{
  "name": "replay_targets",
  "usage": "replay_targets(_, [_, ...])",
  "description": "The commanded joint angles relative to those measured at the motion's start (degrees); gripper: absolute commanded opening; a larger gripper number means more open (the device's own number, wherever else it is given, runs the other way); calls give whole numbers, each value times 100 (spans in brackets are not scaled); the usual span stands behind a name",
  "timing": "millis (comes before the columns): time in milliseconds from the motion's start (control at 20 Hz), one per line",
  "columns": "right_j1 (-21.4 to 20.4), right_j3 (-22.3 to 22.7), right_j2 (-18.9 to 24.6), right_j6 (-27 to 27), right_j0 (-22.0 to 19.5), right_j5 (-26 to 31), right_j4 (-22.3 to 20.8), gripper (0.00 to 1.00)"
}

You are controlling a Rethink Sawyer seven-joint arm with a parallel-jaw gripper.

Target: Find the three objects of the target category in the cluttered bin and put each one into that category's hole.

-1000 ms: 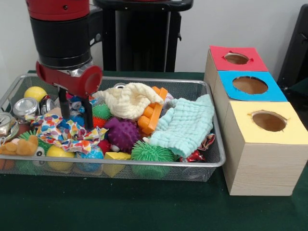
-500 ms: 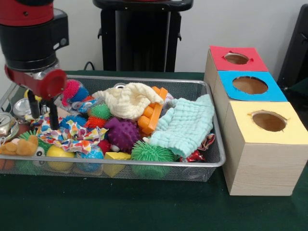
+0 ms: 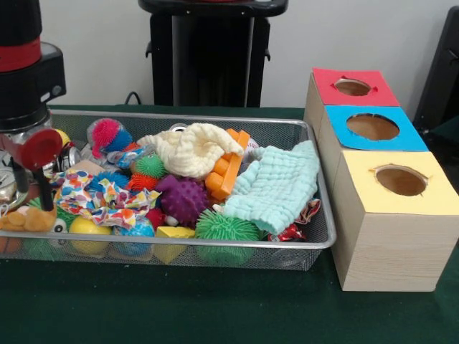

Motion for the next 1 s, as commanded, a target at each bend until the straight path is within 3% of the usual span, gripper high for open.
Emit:
replay_targets(50, [496,-156,724,-1292,-17,-326,-295,100])
replay_targets(500, [345,133,759,-928,-12,-522,-275,100])
replay_targets(1000, [393,-140,504,-834,147,-527,-612,100])
